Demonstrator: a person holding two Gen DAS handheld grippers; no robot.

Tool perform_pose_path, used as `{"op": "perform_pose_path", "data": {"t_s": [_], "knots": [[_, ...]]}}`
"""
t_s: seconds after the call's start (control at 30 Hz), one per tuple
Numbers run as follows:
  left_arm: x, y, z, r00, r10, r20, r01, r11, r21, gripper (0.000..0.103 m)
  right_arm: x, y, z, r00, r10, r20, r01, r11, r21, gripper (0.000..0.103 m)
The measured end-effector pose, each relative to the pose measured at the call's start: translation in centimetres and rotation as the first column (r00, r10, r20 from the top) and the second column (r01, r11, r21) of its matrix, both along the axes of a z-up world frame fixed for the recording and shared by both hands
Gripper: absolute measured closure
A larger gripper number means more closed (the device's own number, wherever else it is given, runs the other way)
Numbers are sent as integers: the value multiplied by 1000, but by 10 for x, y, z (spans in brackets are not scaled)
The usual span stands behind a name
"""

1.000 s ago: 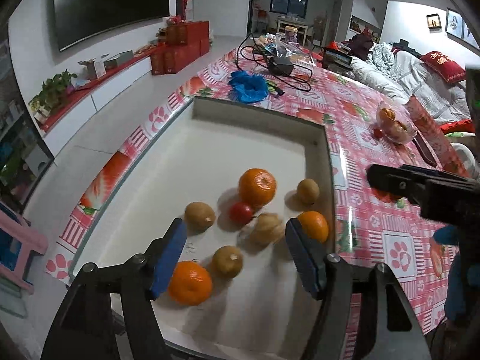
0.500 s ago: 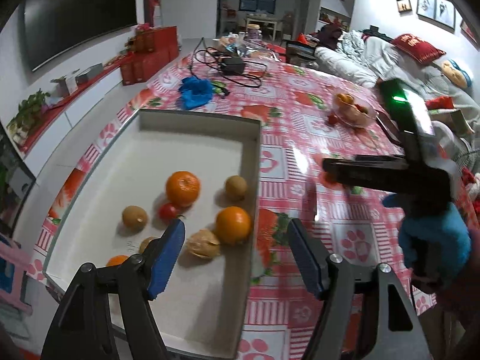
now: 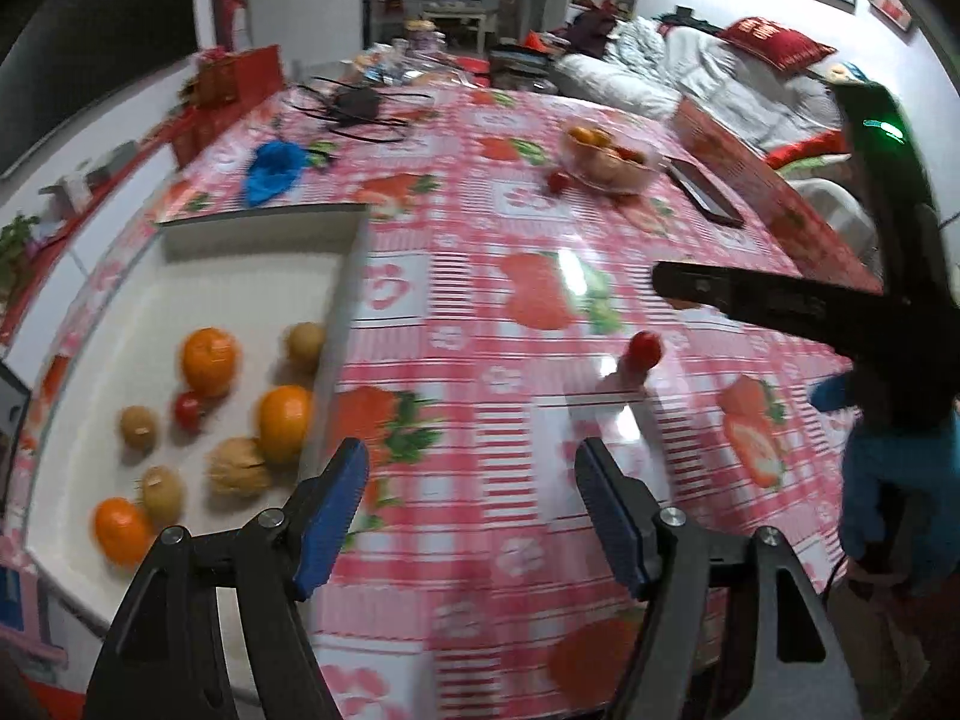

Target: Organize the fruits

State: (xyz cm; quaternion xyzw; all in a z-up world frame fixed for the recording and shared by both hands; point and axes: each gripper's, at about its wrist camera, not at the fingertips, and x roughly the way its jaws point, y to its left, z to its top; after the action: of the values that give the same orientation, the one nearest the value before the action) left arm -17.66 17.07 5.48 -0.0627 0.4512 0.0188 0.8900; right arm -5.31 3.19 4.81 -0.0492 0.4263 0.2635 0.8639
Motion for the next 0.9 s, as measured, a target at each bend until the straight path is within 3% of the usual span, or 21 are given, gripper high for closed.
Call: {"op": "perform_pose_path", "data": {"t_s": [0.27, 0.47, 0.5, 0.53, 0.57, 0.6, 0.8, 0.9], "knots": [[51, -53, -11, 996, -83, -21, 82, 996, -29, 26, -26, -90, -16, 988, -151, 38, 154, 986, -64, 74], [85, -105, -48, 985, -162, -62, 170, 975, 143, 27, -40, -128, -38, 978, -203, 48, 206, 975, -80, 74], [86, -105, -47, 988, -156, -14, 157, 980, 119, 42, -40, -129, -38, 977, -204, 54, 208, 975, -78, 74], [87, -104, -48, 987, -158, -10, 158, 983, 89, 48, -41, -130, -38, 977, -204, 56, 209, 975, -79, 74], [88, -104, -46, 989, -151, -5, 151, 985, 84, 70, -41, -130, -39, 977, -205, 63, 210, 974, -81, 74], [89, -105, -46, 988, -152, -2, 151, 984, 97, 80, -42, -129, -39, 976, -206, 74, 212, 974, -81, 74], [66, -90, -50, 988, -132, 74, 125, 987, 103, 77, -50, -118, -46, 965, -193, 176, 218, 967, -133, 74], [65, -89, -50, 988, -138, 74, 130, 986, 106, 77, -53, -117, -49, 958, -197, 207, 226, 966, -127, 74]]}}
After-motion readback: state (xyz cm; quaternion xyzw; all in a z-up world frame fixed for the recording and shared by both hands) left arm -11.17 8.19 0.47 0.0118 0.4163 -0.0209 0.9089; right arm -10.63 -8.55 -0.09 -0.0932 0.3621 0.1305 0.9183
